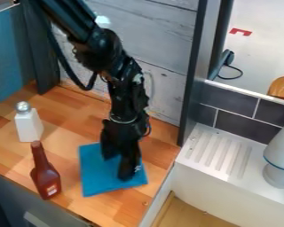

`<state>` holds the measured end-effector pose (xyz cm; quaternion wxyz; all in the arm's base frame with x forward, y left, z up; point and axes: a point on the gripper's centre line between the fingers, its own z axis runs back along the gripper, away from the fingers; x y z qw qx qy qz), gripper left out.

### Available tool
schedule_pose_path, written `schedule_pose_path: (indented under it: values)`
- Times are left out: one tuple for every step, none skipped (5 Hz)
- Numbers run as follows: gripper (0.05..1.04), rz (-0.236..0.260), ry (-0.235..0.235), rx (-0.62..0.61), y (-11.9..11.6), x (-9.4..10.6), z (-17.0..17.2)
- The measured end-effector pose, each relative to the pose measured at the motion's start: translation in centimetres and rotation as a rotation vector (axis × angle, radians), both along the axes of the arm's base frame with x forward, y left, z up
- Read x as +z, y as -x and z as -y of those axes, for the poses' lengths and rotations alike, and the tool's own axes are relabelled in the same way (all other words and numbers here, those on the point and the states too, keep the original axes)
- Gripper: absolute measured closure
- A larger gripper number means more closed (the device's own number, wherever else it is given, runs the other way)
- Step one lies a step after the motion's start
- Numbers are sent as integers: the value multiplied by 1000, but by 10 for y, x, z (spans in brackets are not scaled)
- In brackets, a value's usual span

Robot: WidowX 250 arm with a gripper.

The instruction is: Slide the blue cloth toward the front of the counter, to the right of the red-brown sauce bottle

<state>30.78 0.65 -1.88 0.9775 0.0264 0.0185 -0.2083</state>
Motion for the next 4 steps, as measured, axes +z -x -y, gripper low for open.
schedule_pose_path:
  values:
    - [83, -11, 10, 7, 2, 0, 2]
    - [83, 56, 38, 10, 8, 41, 1]
    - [83, 66, 57, 127, 16, 66, -30]
    - [83, 78, 64, 302, 14, 80, -70]
